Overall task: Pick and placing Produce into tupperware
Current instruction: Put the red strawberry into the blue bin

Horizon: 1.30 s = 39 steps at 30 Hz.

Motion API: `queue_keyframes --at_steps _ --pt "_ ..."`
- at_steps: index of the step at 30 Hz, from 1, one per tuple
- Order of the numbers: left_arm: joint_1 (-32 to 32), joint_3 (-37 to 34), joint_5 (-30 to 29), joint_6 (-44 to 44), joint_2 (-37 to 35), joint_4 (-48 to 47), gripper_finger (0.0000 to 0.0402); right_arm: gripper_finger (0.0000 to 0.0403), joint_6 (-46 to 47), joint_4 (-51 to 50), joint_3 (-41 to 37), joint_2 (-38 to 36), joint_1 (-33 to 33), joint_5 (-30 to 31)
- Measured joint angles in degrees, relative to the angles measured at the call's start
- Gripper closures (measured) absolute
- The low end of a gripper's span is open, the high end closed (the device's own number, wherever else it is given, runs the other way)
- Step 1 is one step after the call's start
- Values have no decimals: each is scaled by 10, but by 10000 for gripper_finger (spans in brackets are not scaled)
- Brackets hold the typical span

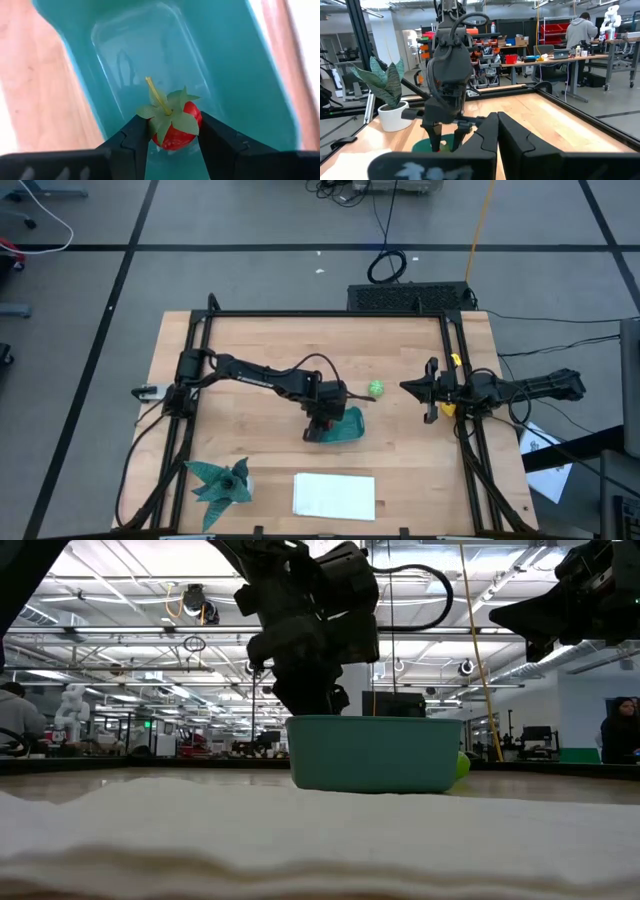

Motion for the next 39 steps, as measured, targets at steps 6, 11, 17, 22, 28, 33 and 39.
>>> queue_keyframes --at_steps 6,11,17,22,28,33,39 --pt "1 0 -21 8 5 -4 261 403 0 0 0 0 0 0" --pt "1 0 -22 14 5 -5 261 403 0 0 0 0 0 0" --pt "1 0 -21 13 5 -10 261 403 0 0 0 0 0 0" --pt "10 5 -18 -25 5 -34 261 403 0 0 0 0 0 0" --pt "18 36 -18 -48 5 -75 261 403 0 5 0 0 0 0" --pt "17 49 -20 -48 4 -96 261 403 -2 5 0 0 0 0" --pt "16 59 -33 -63 4 -124 261 403 -6 5 0 0 0 0"
